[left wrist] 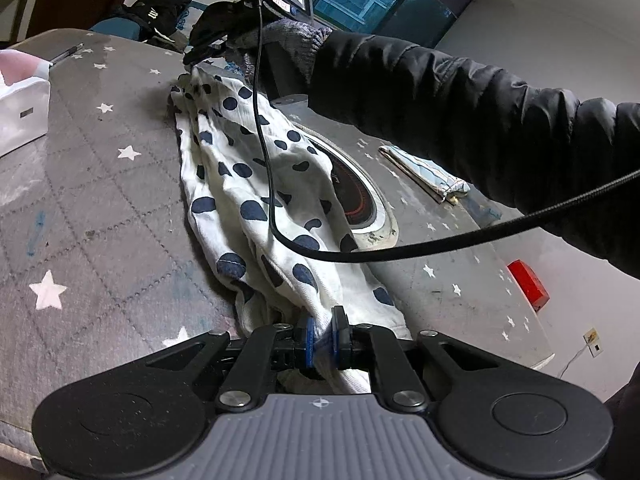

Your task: Fold clothes

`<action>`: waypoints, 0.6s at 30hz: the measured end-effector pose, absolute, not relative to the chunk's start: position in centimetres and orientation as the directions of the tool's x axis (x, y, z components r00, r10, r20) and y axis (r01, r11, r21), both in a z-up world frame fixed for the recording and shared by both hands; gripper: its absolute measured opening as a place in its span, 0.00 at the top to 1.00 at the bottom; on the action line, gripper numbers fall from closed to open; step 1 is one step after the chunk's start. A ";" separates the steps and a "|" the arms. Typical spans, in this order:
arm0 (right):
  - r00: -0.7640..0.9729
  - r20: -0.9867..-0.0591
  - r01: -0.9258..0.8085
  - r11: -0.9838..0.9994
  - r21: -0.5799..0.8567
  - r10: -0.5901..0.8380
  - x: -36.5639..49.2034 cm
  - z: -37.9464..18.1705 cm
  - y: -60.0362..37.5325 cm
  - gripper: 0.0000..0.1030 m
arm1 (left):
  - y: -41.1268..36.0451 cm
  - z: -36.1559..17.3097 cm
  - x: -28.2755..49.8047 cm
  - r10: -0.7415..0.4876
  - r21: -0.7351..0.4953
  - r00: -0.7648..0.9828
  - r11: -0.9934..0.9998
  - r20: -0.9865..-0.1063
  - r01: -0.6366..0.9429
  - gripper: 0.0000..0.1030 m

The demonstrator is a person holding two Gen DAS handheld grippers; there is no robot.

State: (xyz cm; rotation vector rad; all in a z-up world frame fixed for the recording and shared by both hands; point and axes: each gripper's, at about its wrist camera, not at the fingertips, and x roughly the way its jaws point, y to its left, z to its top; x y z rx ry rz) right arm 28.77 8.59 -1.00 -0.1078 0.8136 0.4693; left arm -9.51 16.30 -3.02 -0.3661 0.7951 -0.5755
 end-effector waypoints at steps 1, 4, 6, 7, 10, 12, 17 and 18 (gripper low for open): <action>0.583 -0.721 -0.447 0.889 0.099 0.374 28.8 -1.0 8.5 0.95 | 16.3 -3.0 -9.5 -0.606 -0.511 0.561 0.790 -0.564 0.340 0.91; 0.564 -0.724 -0.465 0.877 0.118 0.397 28.5 -0.4 8.2 0.91 | 16.4 -3.1 -9.5 -0.602 -0.509 0.562 0.793 -0.567 0.335 0.91; 0.558 -0.731 -0.482 0.870 0.098 0.392 27.9 0.2 8.1 0.91 | 16.5 -3.1 -9.5 -0.600 -0.507 0.564 0.794 -0.567 0.335 0.90; 0.554 -0.737 -0.493 0.866 0.084 0.387 27.5 0.5 8.0 0.91 | 16.5 -3.1 -9.6 -0.599 -0.506 0.565 0.795 -0.568 0.334 0.90; 0.518 -0.771 -0.517 0.854 0.063 0.370 26.2 0.7 7.9 0.91 | 16.7 -3.2 -9.6 -0.600 -0.511 0.569 0.793 -0.562 0.332 0.90; 0.482 -0.795 -0.535 0.843 0.066 0.368 25.1 0.6 7.7 0.91 | 16.7 -3.2 -9.7 -0.600 -0.510 0.573 0.793 -0.558 0.333 0.90; 0.407 -0.841 -0.583 0.810 0.060 0.355 21.7 -0.6 7.7 0.91 | 16.8 -3.1 -9.7 -0.593 -0.502 0.582 0.798 -0.556 0.334 0.89; 0.402 -0.846 -0.590 0.806 0.053 0.350 21.3 -0.9 7.9 0.91 | 16.8 -3.1 -9.7 -0.592 -0.500 0.584 0.799 -0.556 0.334 0.89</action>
